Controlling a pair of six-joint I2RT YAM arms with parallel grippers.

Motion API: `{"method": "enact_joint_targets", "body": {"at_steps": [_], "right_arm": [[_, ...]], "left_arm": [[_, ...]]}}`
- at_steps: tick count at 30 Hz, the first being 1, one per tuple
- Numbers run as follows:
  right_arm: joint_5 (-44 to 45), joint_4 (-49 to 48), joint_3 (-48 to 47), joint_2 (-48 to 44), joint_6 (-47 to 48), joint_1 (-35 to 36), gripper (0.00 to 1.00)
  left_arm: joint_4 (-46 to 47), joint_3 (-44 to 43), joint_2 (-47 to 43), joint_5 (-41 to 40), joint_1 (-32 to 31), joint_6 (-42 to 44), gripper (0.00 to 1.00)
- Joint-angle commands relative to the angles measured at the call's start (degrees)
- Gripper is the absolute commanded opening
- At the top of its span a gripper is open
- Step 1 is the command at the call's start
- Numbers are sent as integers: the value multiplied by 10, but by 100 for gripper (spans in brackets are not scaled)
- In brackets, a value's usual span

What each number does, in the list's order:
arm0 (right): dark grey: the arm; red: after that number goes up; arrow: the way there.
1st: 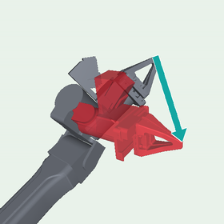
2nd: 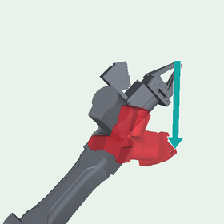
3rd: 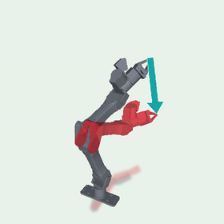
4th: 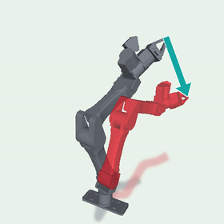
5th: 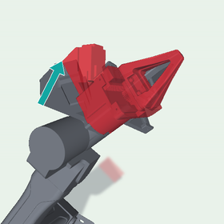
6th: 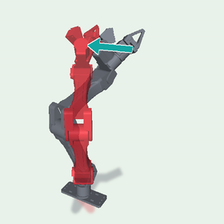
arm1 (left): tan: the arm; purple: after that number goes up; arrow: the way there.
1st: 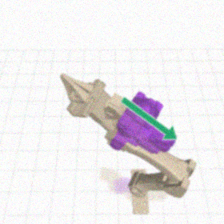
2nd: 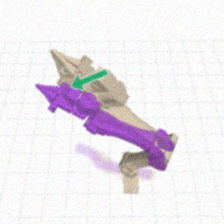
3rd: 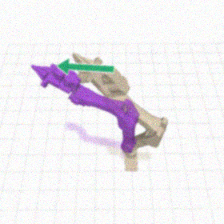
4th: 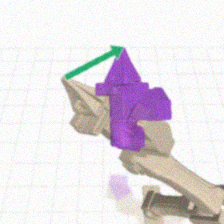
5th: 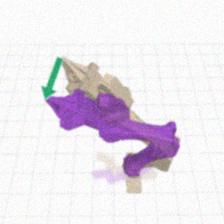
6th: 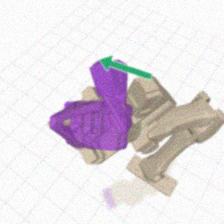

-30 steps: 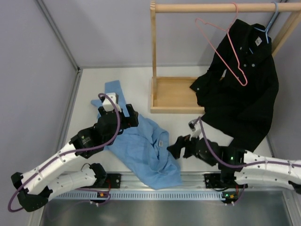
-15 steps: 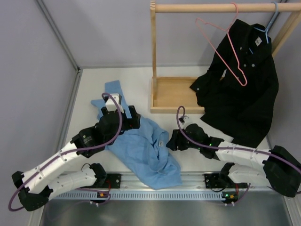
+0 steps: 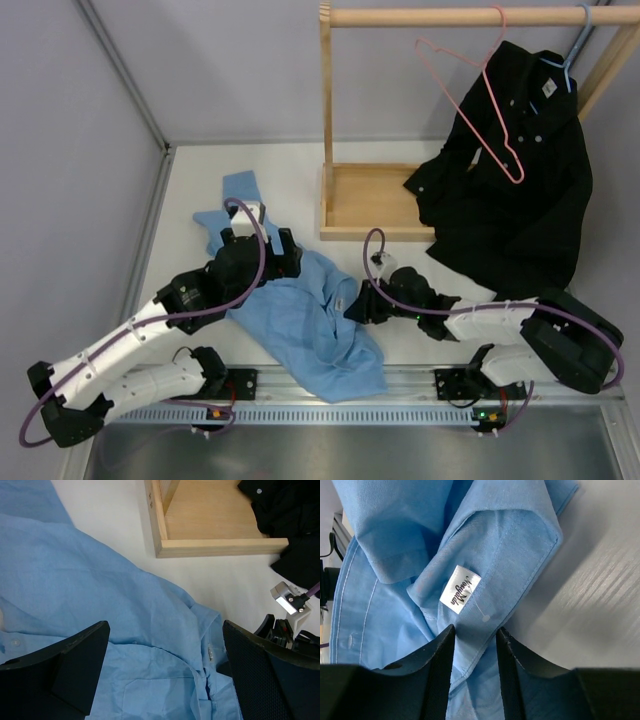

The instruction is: Place the shirt on the hanger

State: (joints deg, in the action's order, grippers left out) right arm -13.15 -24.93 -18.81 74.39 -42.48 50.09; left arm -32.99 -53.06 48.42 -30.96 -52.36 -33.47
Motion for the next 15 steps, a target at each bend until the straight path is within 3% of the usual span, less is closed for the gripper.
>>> {"method": "enact_joint_targets", "body": {"at_steps": [1, 3, 7, 10, 15], "right_arm": [[31, -55, -26, 3, 21, -5, 33], [46, -43, -37, -1, 34, -5, 28], [66, -10, -51, -30, 57, -4, 7], [94, 63, -66, -83, 88, -3, 0], [186, 245, -135, -187, 171, -3, 0]], "left_arm": [[21, 4, 3, 9, 2, 10, 98], [23, 4, 5, 13, 2, 12, 98], [28, 1, 9, 18, 2, 20, 98], [30, -6, 12, 20, 3, 36, 98], [50, -35, 38, 64, 2, 91, 98]]}}
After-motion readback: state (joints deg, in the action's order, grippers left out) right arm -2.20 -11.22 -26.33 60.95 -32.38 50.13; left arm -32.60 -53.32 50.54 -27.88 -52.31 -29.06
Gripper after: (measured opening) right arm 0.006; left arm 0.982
